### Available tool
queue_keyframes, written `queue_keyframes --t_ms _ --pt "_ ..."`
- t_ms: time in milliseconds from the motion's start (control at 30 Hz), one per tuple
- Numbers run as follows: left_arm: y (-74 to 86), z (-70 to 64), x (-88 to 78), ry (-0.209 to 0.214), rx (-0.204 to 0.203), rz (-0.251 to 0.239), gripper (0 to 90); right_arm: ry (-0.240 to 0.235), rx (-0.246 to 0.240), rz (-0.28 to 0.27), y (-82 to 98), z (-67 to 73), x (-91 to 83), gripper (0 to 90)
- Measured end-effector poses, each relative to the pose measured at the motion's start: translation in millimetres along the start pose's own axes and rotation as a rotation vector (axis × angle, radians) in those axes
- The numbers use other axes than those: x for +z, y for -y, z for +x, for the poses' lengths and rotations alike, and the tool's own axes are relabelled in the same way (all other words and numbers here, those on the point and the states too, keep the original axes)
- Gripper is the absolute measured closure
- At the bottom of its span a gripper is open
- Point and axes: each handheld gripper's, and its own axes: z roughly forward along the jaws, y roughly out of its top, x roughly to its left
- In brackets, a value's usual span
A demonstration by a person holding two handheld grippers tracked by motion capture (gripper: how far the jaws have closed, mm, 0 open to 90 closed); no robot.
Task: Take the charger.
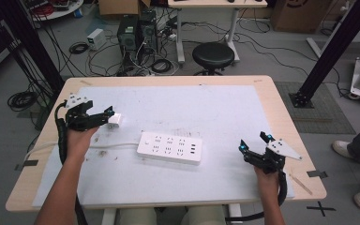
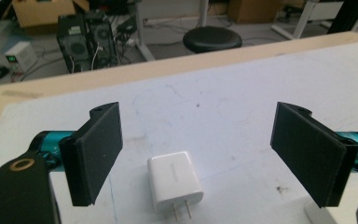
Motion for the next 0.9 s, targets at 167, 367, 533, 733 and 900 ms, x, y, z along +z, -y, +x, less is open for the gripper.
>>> queue_keyframes --t_ms 167,367,533,733,900 --pt "6.0 2.5 17.4 -0.033 -0.012 0.082 16.7 0.001 0.002 -0.002 0.0 0.4 0.0 15.5" --pt "14.4 6.0 36.4 -0.077 -0.026 0.158 16.7 0.002 0.004 0.002 0.0 0.5 0.0 15.6" --pt "22.1 7.5 51.9 -0.084 -0.019 0.218 16.8 0.003 0.003 0.002 0.0 0.6 0.0 15.5" --pt "29.7 9.7 63.8 -0.086 -0.056 0.275 17.0 0.003 0.006 0.007 -0.1 1.1 0.0 15.5" --pt "33.6 9.0 70.9 -0.097 -0.037 0.314 17.0 0.005 0.009 0.010 -0.1 1.3 0.0 15.5"
